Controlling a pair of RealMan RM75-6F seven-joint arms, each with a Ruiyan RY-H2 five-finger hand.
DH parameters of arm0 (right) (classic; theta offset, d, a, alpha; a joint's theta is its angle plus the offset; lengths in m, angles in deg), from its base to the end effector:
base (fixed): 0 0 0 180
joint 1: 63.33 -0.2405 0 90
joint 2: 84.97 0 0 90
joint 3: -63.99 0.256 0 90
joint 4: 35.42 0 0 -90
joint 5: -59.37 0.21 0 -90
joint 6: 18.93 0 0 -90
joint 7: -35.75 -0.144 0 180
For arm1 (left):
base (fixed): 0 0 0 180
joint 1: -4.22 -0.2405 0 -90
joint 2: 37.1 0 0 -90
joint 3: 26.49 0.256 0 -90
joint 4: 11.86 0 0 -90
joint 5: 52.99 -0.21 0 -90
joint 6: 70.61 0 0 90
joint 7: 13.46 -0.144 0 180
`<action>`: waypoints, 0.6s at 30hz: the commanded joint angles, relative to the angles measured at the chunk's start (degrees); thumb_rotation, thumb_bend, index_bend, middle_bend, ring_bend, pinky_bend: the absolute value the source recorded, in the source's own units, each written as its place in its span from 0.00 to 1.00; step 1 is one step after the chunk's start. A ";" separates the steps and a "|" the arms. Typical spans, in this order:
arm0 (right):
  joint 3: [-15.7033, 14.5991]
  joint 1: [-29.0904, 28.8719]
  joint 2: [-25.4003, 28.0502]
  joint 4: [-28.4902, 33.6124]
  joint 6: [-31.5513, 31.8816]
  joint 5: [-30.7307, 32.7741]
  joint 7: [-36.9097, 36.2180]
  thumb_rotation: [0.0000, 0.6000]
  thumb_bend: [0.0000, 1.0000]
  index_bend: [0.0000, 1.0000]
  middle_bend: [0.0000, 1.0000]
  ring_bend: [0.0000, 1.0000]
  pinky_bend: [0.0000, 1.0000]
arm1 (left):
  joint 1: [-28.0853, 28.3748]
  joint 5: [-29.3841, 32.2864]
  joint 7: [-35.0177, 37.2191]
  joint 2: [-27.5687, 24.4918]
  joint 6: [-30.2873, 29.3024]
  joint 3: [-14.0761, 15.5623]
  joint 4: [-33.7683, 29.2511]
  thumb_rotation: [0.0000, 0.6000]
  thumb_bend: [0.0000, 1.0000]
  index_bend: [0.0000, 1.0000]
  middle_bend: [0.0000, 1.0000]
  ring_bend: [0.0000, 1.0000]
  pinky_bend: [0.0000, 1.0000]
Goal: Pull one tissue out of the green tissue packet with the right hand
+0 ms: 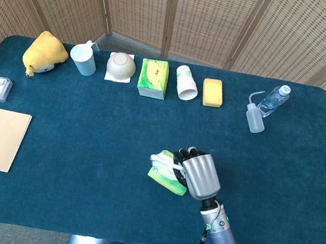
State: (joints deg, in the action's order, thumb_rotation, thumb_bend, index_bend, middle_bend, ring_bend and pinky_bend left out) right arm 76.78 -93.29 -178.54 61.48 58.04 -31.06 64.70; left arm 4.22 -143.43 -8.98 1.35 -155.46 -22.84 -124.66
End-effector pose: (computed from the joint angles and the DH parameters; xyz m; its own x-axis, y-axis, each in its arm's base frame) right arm -0.0894 -0.2709 0.0233 0.2726 0.1703 0.9469 -0.8037 -0.5007 0.3214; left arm -0.2723 0.1301 0.2396 0.4038 0.1463 0.9031 0.9108 0.0285 -0.4119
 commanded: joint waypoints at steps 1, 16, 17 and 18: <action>2.02 -1.08 0.67 2.07 1.15 -1.36 -0.33 1.00 0.48 0.67 0.65 0.57 0.76 | -0.08 -0.11 -0.08 0.01 -0.15 0.02 -0.05 1.00 0.00 0.00 0.00 0.00 0.01; 2.91 -7.58 -8.45 5.53 -5.28 3.50 6.45 1.00 0.48 0.67 0.65 0.57 0.76 | 0.10 -0.01 0.10 -0.11 0.42 0.12 -0.10 1.00 0.00 0.00 0.00 0.00 0.01; 2.86 -7.96 -9.26 4.66 -5.60 3.86 7.14 1.00 0.48 0.67 0.65 0.57 0.76 | 0.09 -0.13 0.38 -0.19 0.41 0.16 0.00 1.00 0.00 0.00 0.00 0.00 0.01; 2.60 -8.35 -9.96 3.76 -6.18 4.29 7.73 1.00 0.48 0.66 0.65 0.57 0.76 | 0.08 -0.26 0.74 -0.28 0.38 0.20 0.13 1.00 0.00 0.00 0.00 0.00 0.01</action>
State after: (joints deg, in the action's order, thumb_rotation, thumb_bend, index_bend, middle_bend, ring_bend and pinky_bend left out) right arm 79.68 -100.53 -186.86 66.86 53.12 -28.03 71.00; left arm 4.31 -143.56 -8.49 1.17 -155.06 -22.70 -124.65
